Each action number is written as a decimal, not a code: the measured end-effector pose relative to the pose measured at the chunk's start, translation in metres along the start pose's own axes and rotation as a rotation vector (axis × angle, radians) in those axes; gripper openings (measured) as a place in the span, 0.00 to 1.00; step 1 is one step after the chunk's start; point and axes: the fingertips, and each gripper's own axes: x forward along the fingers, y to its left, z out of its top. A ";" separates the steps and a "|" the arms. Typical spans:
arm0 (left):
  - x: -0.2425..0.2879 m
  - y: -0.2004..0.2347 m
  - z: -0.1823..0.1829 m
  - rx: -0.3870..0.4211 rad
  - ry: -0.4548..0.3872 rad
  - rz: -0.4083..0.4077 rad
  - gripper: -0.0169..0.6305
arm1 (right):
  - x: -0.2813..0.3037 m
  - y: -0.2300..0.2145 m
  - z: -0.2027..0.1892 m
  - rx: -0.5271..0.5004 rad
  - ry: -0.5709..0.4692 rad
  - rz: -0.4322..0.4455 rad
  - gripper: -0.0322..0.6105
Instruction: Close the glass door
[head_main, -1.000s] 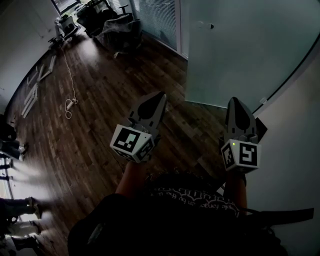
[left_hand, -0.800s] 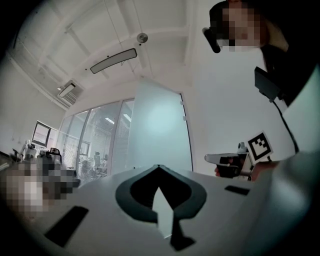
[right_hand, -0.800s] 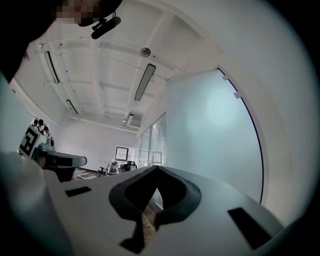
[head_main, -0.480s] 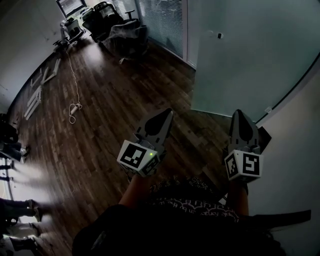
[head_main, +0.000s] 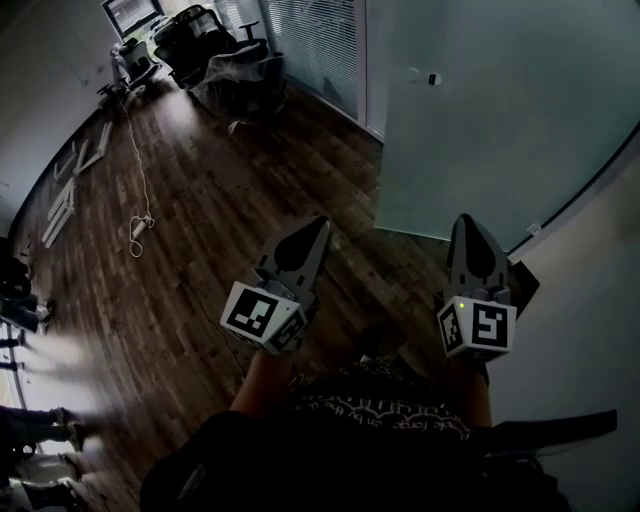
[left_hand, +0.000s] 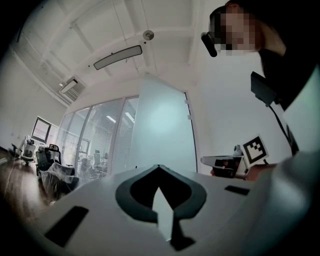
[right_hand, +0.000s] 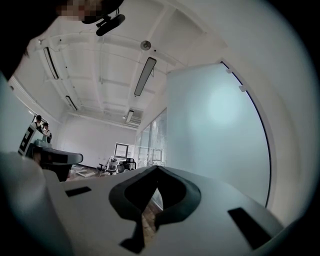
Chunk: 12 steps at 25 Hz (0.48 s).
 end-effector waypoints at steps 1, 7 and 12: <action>0.009 0.005 0.002 0.002 -0.006 -0.001 0.03 | 0.010 -0.003 -0.001 -0.003 -0.001 0.002 0.05; 0.064 0.036 0.001 0.017 0.008 0.008 0.03 | 0.074 -0.028 -0.002 -0.008 -0.017 0.012 0.05; 0.098 0.055 0.000 0.005 0.004 0.000 0.03 | 0.112 -0.041 -0.003 -0.013 -0.017 0.018 0.05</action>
